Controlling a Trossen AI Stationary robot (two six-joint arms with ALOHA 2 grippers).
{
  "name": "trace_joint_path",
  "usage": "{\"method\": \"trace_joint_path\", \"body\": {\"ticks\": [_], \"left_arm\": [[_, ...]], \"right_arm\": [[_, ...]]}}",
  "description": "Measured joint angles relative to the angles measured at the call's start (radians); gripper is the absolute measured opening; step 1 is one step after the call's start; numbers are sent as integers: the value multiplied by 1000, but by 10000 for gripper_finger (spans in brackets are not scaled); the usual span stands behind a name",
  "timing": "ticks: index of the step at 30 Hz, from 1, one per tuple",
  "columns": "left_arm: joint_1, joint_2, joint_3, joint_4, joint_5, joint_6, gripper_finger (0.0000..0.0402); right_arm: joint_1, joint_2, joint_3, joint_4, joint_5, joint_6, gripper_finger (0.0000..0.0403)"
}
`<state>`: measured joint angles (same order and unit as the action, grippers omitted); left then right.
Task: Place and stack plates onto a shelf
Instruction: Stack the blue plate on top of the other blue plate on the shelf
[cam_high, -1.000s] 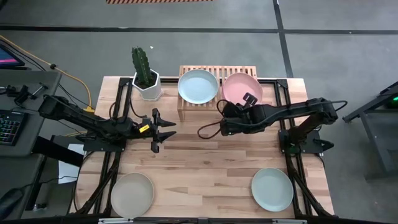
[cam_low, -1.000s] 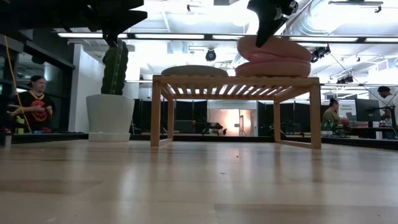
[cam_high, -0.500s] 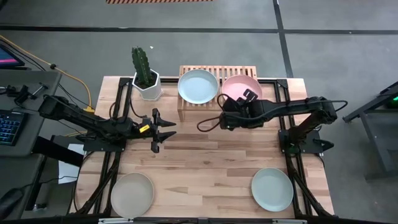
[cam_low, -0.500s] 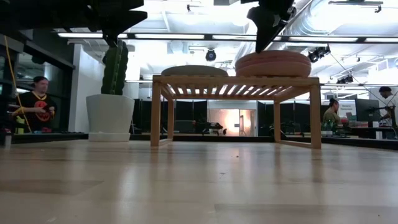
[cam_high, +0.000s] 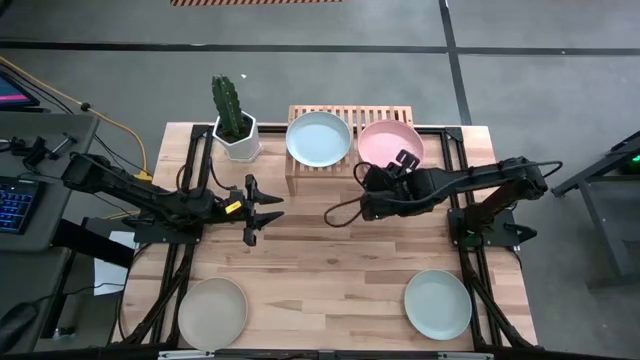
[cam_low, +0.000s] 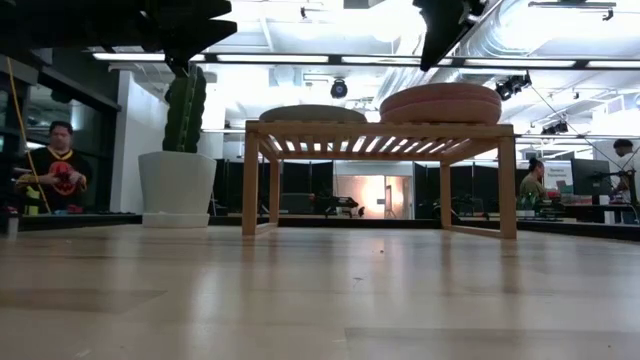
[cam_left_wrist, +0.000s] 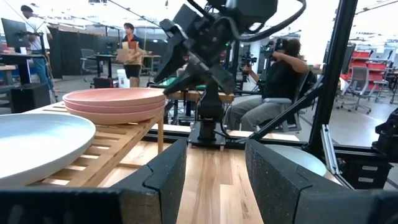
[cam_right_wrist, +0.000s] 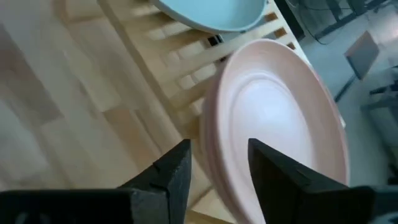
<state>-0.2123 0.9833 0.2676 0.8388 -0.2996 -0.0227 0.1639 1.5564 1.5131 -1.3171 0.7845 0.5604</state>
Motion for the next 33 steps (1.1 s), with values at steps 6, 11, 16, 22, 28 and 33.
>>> {"method": "trace_joint_path", "body": {"ticks": [6,11,16,22,28,33], "left_arm": [[0,0,0,-1,0,0,154],[0,0,0,-2,-1,-2,154],[0,0,0,-3,-1,-18,154],[0,0,0,-3,-1,-18,154],[0,0,0,-3,-1,-18,154],[0,0,0,-5,0,-18,154]], "right_arm": [[120,-8,0,72,-7,67,145],[239,-7,-20,198,-11,37,145],[330,-4,-23,208,-13,107,145],[401,-4,-23,207,-15,165,145],[423,-4,-23,144,-20,223,145],[451,-4,-24,-23,-56,418,145]]}}
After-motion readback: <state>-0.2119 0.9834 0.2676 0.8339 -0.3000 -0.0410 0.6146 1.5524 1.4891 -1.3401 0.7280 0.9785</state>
